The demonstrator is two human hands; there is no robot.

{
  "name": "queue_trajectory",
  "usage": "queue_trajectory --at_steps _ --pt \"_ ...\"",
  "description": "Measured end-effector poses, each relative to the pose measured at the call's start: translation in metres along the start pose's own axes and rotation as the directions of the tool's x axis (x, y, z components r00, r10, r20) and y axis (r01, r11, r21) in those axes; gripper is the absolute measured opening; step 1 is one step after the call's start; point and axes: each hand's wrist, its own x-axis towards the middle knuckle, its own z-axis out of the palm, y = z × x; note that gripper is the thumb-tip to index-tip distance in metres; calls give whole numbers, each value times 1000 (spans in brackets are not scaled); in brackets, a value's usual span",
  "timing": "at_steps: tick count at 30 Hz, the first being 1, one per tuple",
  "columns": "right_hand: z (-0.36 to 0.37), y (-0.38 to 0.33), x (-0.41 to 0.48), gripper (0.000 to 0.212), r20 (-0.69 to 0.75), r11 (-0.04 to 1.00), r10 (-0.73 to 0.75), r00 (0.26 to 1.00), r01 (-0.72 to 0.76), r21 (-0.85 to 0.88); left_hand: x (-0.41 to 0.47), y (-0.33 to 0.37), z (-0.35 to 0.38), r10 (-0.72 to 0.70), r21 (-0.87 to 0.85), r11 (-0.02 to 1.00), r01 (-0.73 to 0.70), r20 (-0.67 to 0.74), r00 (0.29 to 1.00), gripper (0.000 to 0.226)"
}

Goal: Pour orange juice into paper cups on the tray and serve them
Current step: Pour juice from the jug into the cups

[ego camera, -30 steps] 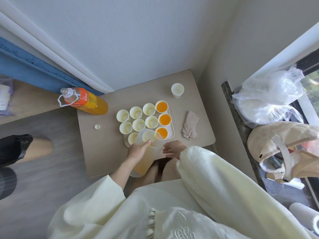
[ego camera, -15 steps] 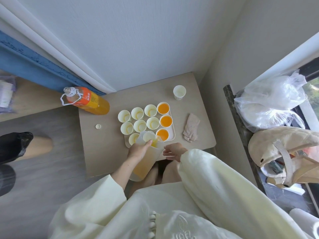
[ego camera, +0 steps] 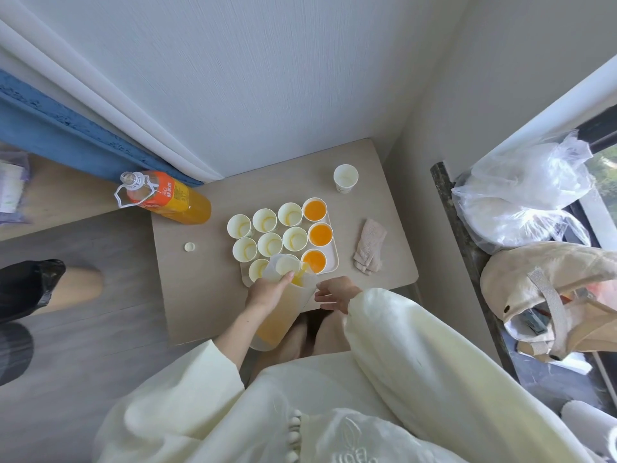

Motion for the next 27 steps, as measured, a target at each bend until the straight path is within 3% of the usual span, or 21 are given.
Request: queue_trajectory --at_steps 8,16,19,22,27 --pt "-2 -2 -4 7 8 1000 -5 1000 5 13 -4 -8 0 19 -58 998 -18 18 1000 50" --pt "5 -1 -3 7 -1 1000 -12 1000 12 -24 -17 -25 -2 80 -166 983 -80 -5 997 58" --pt "15 -3 -3 6 16 999 -12 1000 13 -42 -16 -35 -4 51 -202 978 -56 -26 998 59" --pt "28 -5 -4 5 22 999 -1 1000 2 -44 -17 -43 -10 10 -229 973 -17 -30 999 44" --pt "45 -6 -4 2 48 998 10 999 -7 -64 -13 -54 -16 -77 -259 964 58 -63 995 55"
